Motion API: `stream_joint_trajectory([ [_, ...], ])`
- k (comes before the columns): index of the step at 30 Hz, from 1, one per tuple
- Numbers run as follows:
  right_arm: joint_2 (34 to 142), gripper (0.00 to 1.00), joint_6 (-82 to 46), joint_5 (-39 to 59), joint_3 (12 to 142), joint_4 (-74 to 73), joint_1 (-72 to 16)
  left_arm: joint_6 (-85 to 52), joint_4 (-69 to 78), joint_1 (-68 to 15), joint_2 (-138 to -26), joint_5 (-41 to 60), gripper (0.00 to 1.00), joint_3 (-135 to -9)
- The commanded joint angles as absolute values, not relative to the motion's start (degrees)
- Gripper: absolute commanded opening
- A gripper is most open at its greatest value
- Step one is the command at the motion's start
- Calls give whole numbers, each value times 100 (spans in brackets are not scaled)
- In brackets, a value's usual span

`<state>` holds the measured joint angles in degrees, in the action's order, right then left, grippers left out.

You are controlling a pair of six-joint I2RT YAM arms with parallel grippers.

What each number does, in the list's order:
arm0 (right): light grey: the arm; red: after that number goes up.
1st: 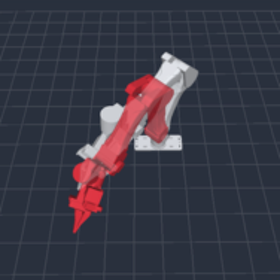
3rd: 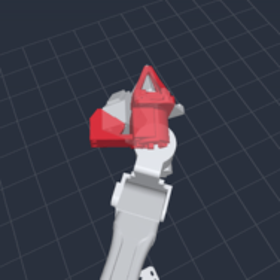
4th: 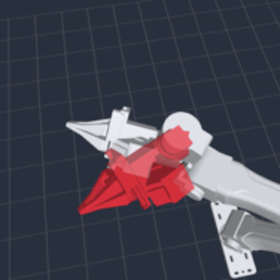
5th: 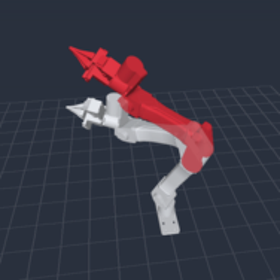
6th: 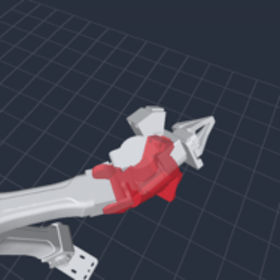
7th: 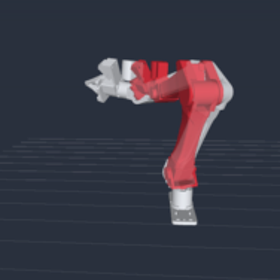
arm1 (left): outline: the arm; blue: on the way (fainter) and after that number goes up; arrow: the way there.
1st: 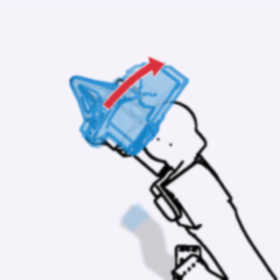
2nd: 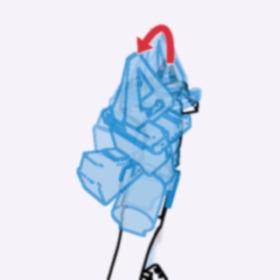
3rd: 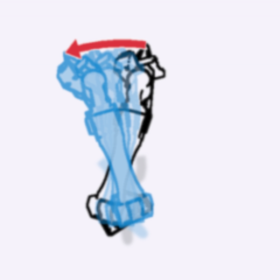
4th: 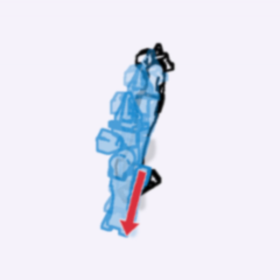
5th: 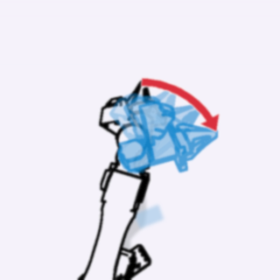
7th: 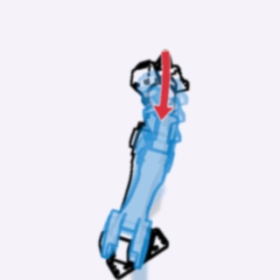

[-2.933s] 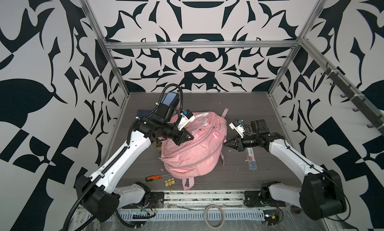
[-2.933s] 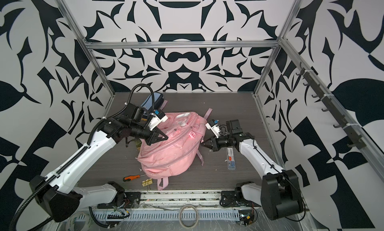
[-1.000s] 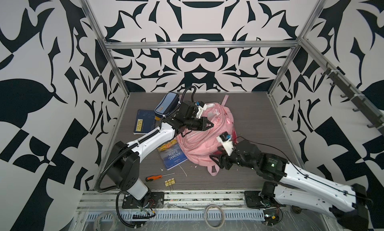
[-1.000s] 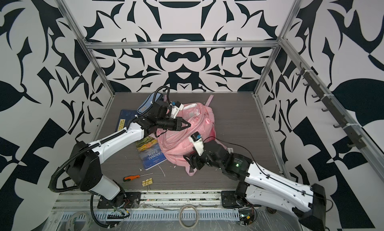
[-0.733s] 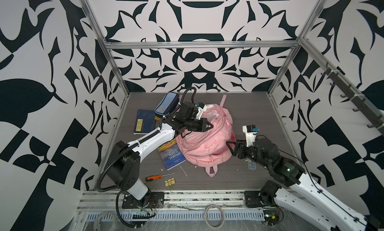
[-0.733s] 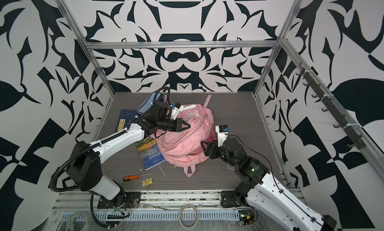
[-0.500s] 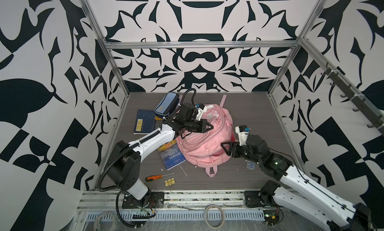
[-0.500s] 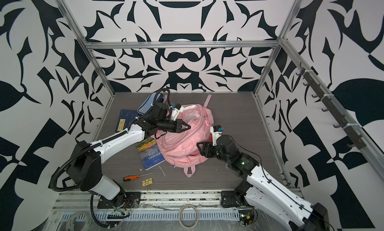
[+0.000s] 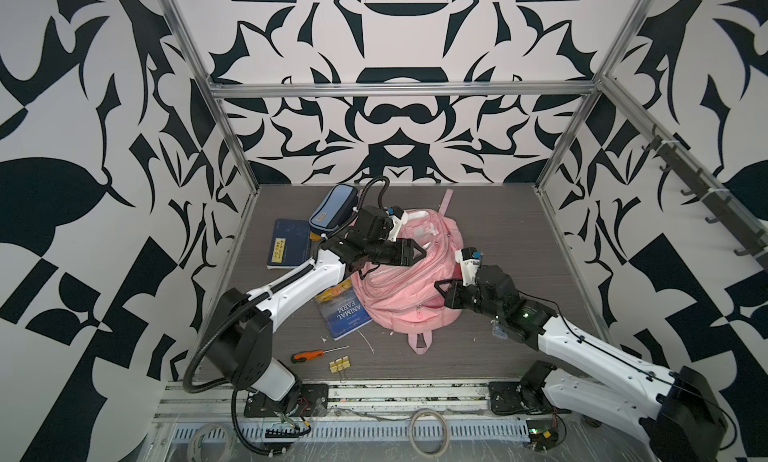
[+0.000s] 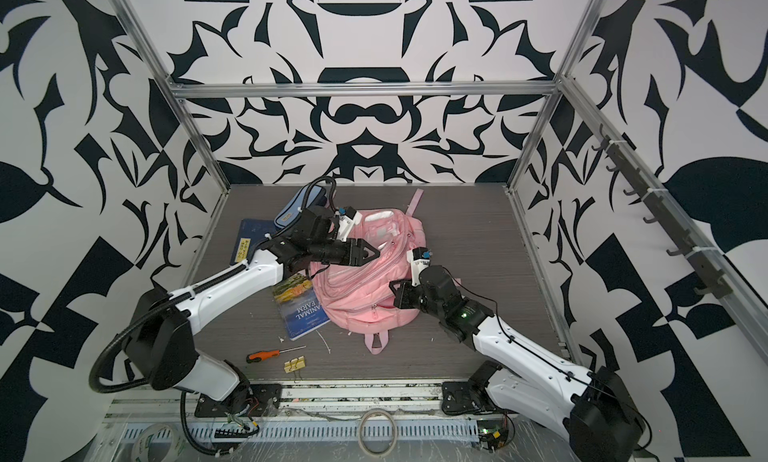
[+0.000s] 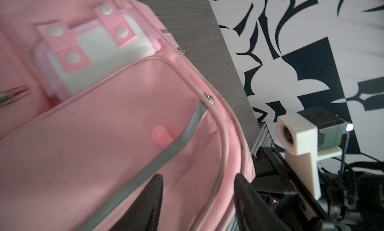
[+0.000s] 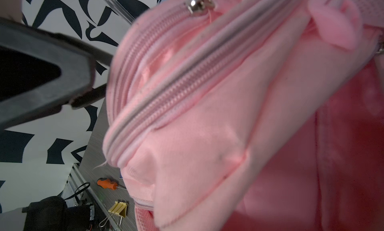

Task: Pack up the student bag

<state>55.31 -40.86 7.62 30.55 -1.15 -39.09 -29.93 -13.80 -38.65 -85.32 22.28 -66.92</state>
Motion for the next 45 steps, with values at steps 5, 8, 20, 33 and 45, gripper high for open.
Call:
stream_joint_trajectory([
  [5, 5952, 0, -3894, 711, 3835, -1004, -3939, -2627, -2813, -4429, -6265, 871, 68, -5512],
  [8, 6143, 0, -3881, 733, 3975, -1066, -3947, -2885, -2584, -4708, -5847, 1231, 59, -4914],
  [20, 6389, 0, -3891, 788, 4237, -1134, -4007, -3377, -1205, -5019, -7042, 1145, 47, -4665],
  [33, 6586, 0, -3886, 7, 4324, -1311, -4490, -3556, -553, -5045, -7767, 644, 40, -4303],
  [45, 6580, 0, -3905, -211, 4372, -1158, -4702, -3249, -582, -5045, -8073, -417, 28, -4293],
])
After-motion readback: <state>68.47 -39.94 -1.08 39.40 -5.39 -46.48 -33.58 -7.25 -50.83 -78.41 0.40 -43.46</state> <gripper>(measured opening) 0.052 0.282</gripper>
